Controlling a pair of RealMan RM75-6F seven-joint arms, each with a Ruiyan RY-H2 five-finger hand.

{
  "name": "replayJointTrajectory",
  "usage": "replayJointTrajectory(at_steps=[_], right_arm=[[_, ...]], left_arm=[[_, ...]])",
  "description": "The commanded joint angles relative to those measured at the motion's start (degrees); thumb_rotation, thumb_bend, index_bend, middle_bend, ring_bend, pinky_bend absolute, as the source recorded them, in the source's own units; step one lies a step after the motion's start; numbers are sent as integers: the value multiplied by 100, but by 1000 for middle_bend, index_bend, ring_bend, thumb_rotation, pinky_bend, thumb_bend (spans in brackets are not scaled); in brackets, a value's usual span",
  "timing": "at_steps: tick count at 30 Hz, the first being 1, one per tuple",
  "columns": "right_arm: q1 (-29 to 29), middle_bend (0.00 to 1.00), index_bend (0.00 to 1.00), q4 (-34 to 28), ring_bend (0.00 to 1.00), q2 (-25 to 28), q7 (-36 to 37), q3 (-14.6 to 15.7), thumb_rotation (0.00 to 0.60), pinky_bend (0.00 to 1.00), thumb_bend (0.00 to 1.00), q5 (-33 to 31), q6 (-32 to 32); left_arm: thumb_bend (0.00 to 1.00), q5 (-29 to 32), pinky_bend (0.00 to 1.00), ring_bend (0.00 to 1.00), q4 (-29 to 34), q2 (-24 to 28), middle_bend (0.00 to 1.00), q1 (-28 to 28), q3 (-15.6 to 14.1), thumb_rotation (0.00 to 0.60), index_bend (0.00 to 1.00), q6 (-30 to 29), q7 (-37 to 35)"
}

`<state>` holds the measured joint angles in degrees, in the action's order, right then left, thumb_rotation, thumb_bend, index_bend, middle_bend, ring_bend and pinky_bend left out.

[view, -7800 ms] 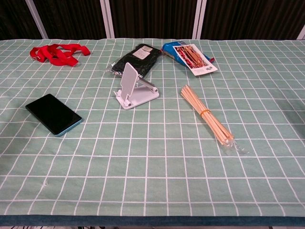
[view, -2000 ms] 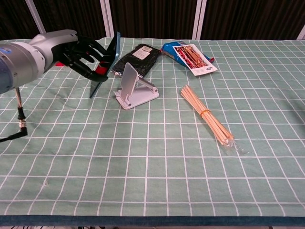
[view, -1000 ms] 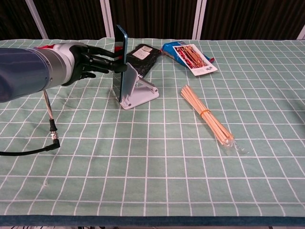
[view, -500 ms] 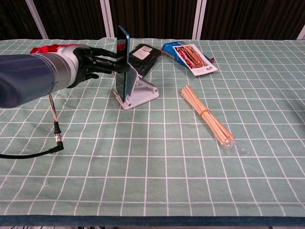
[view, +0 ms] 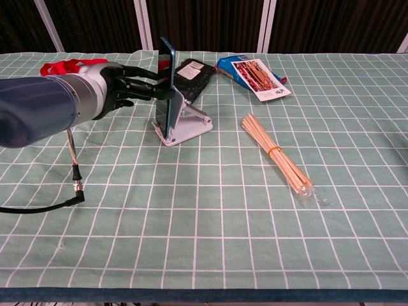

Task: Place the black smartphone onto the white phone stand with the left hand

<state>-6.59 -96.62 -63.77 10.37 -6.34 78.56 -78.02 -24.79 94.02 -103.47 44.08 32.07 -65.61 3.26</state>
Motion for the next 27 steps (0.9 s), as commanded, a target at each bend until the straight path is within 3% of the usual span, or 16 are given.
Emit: replayJointTrajectory(at_steps=[1, 13, 27], right_arm=[[-1, 0, 0, -2, 0, 2, 0, 2, 600, 148, 111, -2, 6], [-1, 0, 0, -13, 0, 10, 8, 4, 600, 147, 111, -15, 22], [1, 0, 0, -20, 0, 8, 7, -2, 600, 148, 111, -27, 20]], left_arm=[[469, -29, 0, 156, -22, -1, 669, -6, -11, 600, 591, 49, -16], [466, -96, 0, 156, -73, -13, 652, -23, -42, 600, 578, 117, -40], [453, -86, 0, 138, -139, 26, 548, 17, -134, 600, 483, 232, 111]])
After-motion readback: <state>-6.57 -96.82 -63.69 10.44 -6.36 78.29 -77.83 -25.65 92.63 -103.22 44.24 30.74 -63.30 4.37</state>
